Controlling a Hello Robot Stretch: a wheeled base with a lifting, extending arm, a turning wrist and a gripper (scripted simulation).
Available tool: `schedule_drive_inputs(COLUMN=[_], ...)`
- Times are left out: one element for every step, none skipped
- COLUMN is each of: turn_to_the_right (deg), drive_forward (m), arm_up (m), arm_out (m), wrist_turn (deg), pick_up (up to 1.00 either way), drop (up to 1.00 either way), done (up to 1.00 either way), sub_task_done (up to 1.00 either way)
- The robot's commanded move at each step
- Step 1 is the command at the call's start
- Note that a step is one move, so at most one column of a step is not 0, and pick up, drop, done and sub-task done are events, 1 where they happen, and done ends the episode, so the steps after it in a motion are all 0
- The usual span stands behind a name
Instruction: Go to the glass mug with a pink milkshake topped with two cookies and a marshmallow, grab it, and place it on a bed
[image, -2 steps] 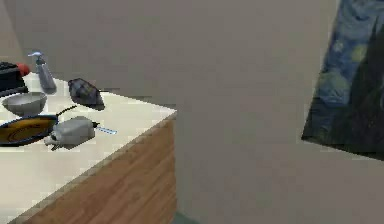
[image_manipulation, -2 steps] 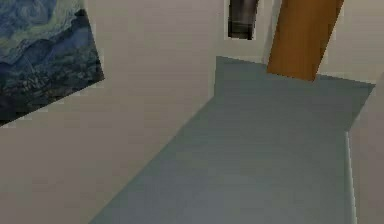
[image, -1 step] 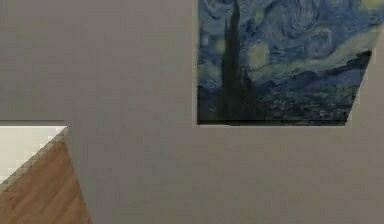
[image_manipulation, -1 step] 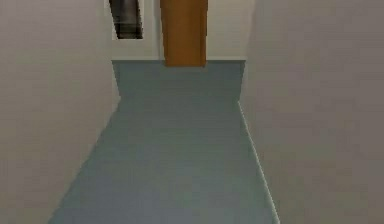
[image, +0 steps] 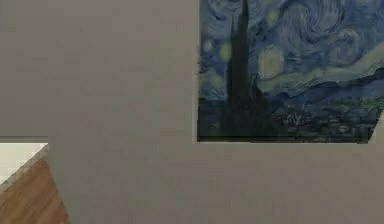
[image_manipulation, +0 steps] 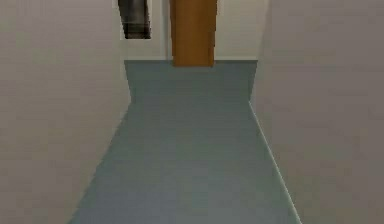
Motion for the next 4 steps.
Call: schedule_drive_inputs(turn_to_the_right=[-45.0, -45.0, -45.0, -18.0], drive_forward=[0.0, 0.0, 0.0, 0.0], arm_up=[0.0, 0.0, 0.0, 0.0], arm_out=[0.0, 0.0, 0.0, 0.0], wrist_turn=[0.0, 0.0, 0.0, 0.0], pick_up=[0.0, 0.0, 0.0, 0.0], drop=[0.0, 0.0, 0.0, 0.0], done=[0.0, 0.0, 0.0, 0.0], sub_task_done=[0.0, 0.0, 0.0, 0.0])
